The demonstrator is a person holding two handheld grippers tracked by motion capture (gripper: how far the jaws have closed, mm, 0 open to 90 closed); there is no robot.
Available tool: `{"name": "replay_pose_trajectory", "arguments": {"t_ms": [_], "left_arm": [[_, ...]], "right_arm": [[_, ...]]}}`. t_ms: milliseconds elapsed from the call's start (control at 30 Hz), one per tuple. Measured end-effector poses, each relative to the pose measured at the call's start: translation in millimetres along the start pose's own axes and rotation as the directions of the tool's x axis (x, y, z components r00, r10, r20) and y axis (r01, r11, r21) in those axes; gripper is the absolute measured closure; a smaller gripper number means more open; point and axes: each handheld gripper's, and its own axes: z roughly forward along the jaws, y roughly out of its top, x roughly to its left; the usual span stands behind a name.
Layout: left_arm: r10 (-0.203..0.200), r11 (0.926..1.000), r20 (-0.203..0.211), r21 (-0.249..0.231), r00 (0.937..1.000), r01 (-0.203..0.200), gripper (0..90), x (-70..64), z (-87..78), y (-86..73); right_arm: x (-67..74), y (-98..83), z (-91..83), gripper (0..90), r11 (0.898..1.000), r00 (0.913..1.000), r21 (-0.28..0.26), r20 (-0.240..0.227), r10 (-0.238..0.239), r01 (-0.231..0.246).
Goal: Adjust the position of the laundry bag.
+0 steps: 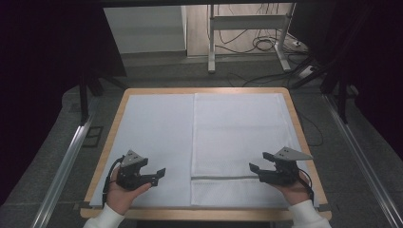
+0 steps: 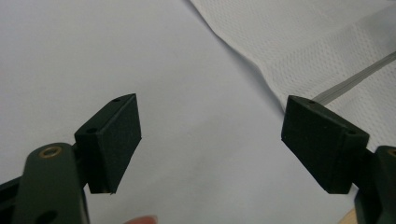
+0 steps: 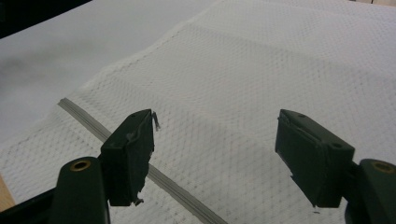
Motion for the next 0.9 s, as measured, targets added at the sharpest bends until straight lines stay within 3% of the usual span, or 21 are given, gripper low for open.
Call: {"name": "replay_pose_trajectory", "arguments": {"t_ms": [167,433,667,900], "left_arm": [[-0.027,0.9996,0.016,-0.006,0.9995,0.027,20.0,0.6,-0.2,1.3],[-0.018,0.9998,0.041,-0.001,0.9990,0.018,19.7,-6.8,7.9,4.3],[-0.021,0.9989,0.054,0.042,0.9983,0.019,23.2,-14.7,22.3,12.3],[-0.034,0.9984,0.074,0.048,0.9967,0.030,25.2,-20.4,19.5,13.9]], "right_arm": [[-1.7,-2.3,-2.2,27.9,1.000,0.9998,-0.002,0.017,-0.006,0.006],[-3.0,-3.3,-6.2,27.9,1.000,0.9989,-0.006,0.043,-0.016,0.016],[-7.3,-6.3,-6.7,27.9,1.000,0.9982,0.000,0.058,-0.017,0.017],[-7.3,-7.5,-9.1,27.9,1.000,0.9974,-0.001,0.070,-0.016,0.016]]}}
